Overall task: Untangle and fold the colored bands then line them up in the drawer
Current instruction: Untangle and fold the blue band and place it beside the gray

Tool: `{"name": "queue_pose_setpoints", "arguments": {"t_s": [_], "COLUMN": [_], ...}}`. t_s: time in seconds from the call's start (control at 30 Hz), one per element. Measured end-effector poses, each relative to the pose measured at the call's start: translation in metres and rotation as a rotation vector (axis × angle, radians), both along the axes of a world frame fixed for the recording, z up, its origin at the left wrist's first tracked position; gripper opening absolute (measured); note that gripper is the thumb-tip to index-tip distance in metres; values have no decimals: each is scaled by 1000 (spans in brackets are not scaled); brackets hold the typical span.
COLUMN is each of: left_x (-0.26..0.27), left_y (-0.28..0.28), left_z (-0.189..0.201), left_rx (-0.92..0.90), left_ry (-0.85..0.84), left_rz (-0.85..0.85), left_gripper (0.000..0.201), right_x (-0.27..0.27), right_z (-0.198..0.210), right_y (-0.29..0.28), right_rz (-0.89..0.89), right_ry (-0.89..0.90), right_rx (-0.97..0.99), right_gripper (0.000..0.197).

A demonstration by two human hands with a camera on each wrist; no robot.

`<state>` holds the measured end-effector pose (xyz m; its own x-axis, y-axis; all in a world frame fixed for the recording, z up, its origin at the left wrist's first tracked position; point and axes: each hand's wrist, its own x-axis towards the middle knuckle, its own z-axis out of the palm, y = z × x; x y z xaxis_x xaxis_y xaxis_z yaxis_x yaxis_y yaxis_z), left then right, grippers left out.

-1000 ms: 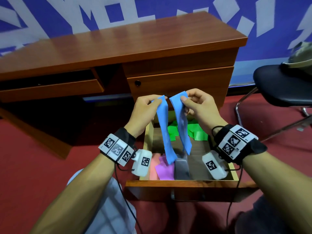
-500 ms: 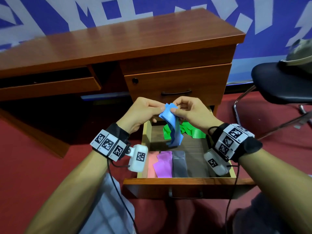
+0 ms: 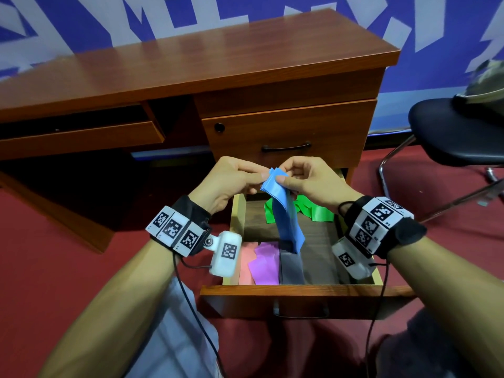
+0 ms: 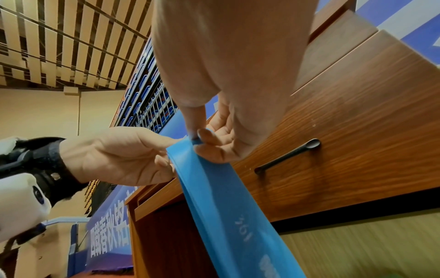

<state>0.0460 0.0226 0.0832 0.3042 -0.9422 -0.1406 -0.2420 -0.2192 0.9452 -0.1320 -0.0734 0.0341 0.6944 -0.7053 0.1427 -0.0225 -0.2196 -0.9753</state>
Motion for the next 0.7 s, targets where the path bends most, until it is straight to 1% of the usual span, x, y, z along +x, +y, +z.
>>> {"name": "queue_pose_setpoints", "arguments": {"t_s": [0.23, 0.4, 0.5, 0.6, 0.7], "left_x": [-4, -5, -6, -7, -7], "left_y": [-2, -2, 0, 1, 1], "left_z": [-2, -3, -3, -2, -1], "left_rx": [17, 31, 17, -29, -49], "left_ry": [51, 43, 60, -14, -62], "left_rz": [7, 18, 3, -36, -33], "left_gripper": [17, 18, 20, 21, 17], "right_x": [1, 0, 0, 0, 0], "right_z": [-1, -1, -2, -3, -2], "right_y": [-1, 0, 0, 2, 4], "right_rz": [-5, -1, -12, -28, -69], "right_ry": [-2, -9, 2, 20, 2], "right_rx": [2, 15, 10, -8, -1], "right_gripper": [5, 3, 5, 8, 20]}}
